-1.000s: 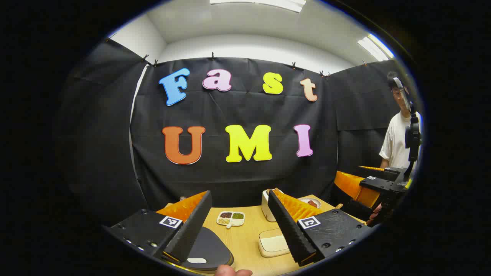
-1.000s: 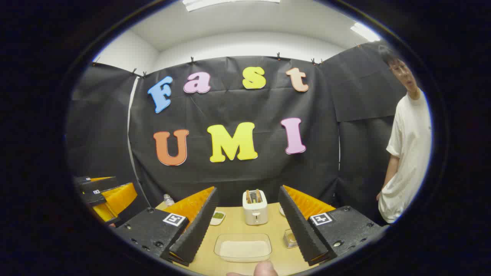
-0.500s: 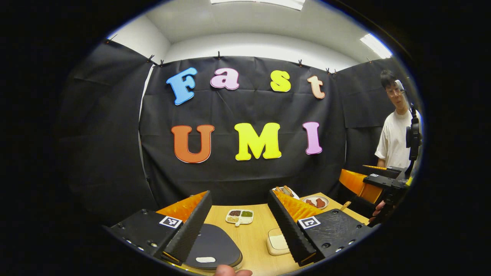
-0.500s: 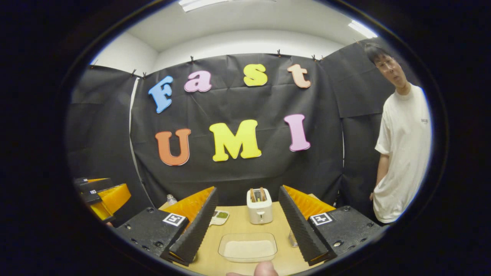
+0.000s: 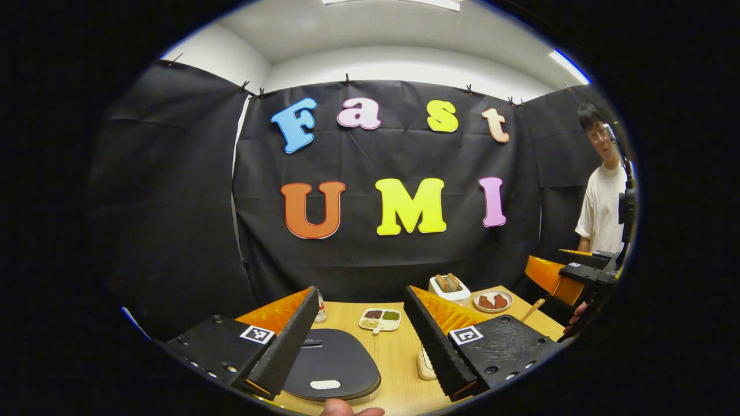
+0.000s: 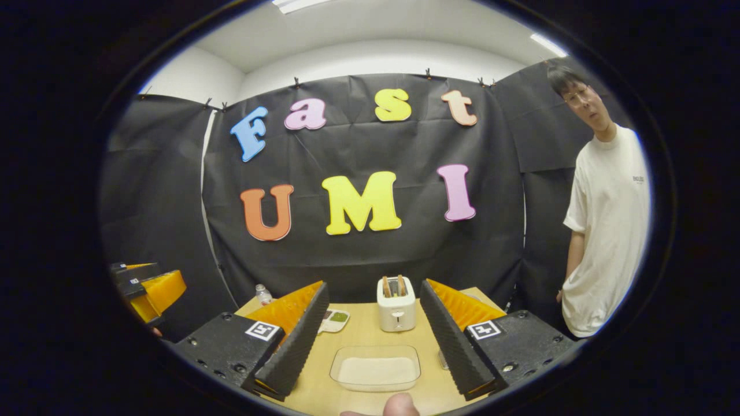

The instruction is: Close the left gripper, press the button to open the rice cooker; take a wooden spoon from the chopstick holder with the right hand, scoop a spoonful of rice and pour it into the rice cooker, then put the wooden spoon back into the chopstick holder.

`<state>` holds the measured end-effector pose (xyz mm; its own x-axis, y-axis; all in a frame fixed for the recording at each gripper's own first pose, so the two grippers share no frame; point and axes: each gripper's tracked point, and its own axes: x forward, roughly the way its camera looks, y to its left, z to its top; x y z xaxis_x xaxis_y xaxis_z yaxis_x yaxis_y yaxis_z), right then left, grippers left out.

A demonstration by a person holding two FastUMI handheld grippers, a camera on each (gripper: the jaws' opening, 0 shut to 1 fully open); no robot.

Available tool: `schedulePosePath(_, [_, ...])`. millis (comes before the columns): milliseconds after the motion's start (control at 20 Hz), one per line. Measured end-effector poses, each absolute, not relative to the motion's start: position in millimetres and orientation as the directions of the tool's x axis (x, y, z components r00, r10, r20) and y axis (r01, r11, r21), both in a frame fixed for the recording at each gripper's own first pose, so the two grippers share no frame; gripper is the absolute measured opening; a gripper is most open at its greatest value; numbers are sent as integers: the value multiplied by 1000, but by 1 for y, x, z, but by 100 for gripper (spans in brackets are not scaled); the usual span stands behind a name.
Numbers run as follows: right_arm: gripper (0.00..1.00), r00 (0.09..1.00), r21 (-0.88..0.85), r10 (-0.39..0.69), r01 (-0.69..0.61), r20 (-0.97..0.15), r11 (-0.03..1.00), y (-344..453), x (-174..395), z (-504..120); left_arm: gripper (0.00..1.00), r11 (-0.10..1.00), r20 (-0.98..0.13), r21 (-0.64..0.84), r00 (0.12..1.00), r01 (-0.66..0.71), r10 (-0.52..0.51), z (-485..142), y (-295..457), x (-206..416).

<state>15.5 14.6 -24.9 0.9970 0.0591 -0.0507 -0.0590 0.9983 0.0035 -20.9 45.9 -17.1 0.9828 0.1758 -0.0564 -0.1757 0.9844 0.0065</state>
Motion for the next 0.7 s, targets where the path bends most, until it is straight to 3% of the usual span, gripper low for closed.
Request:
schedulePosePath(550, [100,992,24,79,-77,-101,997,-11,14,-66,95,963,-233,47,934,-267,271,-87,59,-21])
schedulePosePath(700, [100,990,11,81,-81,-118,997,-19,14,-77,84,959,-259,56,923,-279,284,-99,67,-21])
